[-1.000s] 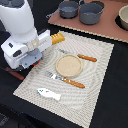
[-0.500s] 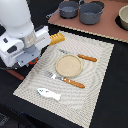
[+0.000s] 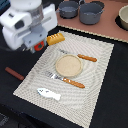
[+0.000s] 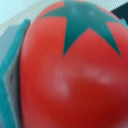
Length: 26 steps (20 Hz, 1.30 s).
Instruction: Interact with the objects in diverse but meaningful ways.
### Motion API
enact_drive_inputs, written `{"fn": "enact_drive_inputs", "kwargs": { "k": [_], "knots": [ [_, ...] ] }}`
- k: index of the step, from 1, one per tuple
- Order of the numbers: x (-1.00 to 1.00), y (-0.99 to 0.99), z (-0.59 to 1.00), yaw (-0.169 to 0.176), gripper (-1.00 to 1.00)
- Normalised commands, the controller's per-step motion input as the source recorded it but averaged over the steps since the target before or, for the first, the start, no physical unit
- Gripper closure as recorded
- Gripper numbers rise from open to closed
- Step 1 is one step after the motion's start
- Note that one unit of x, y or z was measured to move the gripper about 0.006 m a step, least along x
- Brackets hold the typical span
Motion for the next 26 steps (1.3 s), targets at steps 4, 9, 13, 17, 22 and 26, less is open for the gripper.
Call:
{"fn": "enact_drive_inputs", "kwargs": {
  "k": [4,9,13,17,22,26],
  "knots": [
    [0.12,0.82,0.41,0.028,1.0],
    [-0.02,0.83,-0.01,0.007,1.0],
    [-0.15,0.78,-0.23,0.018,1.0],
    [-0.2,0.79,-0.29,0.012,1.0],
    [-0.23,0.78,-0.26,0.006,1.0],
    [-0.2,0.78,-0.25,0.0,1.0]
  ]
}}
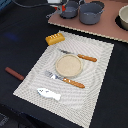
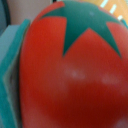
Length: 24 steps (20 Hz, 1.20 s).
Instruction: Interact with the objects in diverse but meaningful ways.
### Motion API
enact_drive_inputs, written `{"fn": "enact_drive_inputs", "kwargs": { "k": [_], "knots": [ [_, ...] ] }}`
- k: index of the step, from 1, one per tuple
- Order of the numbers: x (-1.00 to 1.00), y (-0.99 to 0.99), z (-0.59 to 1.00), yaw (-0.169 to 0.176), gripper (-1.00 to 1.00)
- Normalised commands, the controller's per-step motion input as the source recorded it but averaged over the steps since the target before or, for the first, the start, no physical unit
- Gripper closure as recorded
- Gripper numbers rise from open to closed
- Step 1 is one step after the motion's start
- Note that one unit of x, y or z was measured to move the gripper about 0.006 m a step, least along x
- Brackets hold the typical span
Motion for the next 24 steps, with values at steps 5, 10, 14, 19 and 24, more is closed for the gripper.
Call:
{"fn": "enact_drive_inputs", "kwargs": {
  "k": [5,10,14,19,24],
  "knots": [
    [-0.03,0.8,-0.04,0.0,1.0],
    [0.09,0.69,-0.04,0.0,1.0],
    [0.16,0.58,-0.04,0.0,1.0],
    [0.16,0.3,-0.09,0.0,1.0],
    [0.29,0.29,-0.04,0.0,1.0]
  ]
}}
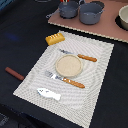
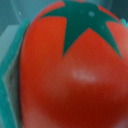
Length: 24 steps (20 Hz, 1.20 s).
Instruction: Interact with the objects in diverse but meaningful ways.
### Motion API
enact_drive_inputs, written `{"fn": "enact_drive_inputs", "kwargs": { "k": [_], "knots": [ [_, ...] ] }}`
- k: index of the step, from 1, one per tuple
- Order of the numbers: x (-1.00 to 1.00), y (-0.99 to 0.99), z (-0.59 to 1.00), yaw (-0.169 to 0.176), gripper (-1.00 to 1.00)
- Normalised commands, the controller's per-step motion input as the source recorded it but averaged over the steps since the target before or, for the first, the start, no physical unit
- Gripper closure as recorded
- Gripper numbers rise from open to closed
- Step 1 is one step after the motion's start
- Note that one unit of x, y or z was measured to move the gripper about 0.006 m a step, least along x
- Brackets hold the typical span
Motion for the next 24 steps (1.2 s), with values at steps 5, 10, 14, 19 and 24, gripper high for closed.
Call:
{"fn": "enact_drive_inputs", "kwargs": {
  "k": [5,10,14,19,24],
  "knots": [
    [0.2,0.35,-0.03,0.0,-1.0],
    [0.19,0.45,0.01,0.0,-1.0],
    [0.18,0.44,0.05,0.0,-1.0],
    [0.13,0.25,0.32,0.0,-1.0],
    [0.0,-0.67,0.39,-0.005,-1.0]
  ]
}}
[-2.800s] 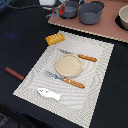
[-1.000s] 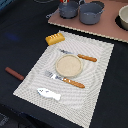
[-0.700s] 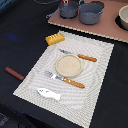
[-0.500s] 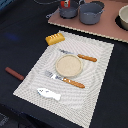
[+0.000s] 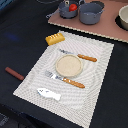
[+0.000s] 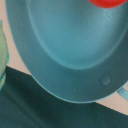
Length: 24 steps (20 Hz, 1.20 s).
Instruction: Interact with the objects in diverse but meaningful ways.
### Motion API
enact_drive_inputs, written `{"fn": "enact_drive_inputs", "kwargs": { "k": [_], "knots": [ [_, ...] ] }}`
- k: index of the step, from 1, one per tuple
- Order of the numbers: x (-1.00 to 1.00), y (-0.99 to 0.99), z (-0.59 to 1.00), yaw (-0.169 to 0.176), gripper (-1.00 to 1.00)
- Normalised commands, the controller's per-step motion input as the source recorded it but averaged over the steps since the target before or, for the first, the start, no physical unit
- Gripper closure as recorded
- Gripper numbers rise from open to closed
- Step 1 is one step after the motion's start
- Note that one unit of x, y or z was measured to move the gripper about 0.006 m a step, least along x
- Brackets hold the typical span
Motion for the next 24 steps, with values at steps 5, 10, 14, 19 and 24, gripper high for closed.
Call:
{"fn": "enact_drive_inputs", "kwargs": {
  "k": [5,10,14,19,24],
  "knots": [
    [0.0,-1.0,0.15,0.0,-1.0],
    [0.0,-1.0,0.04,0.0,-1.0],
    [-0.04,-0.96,-0.1,0.0,-1.0],
    [-0.04,-0.96,-0.18,0.0,-1.0],
    [-0.08,-0.97,-0.34,0.0,-1.0]
  ]
}}
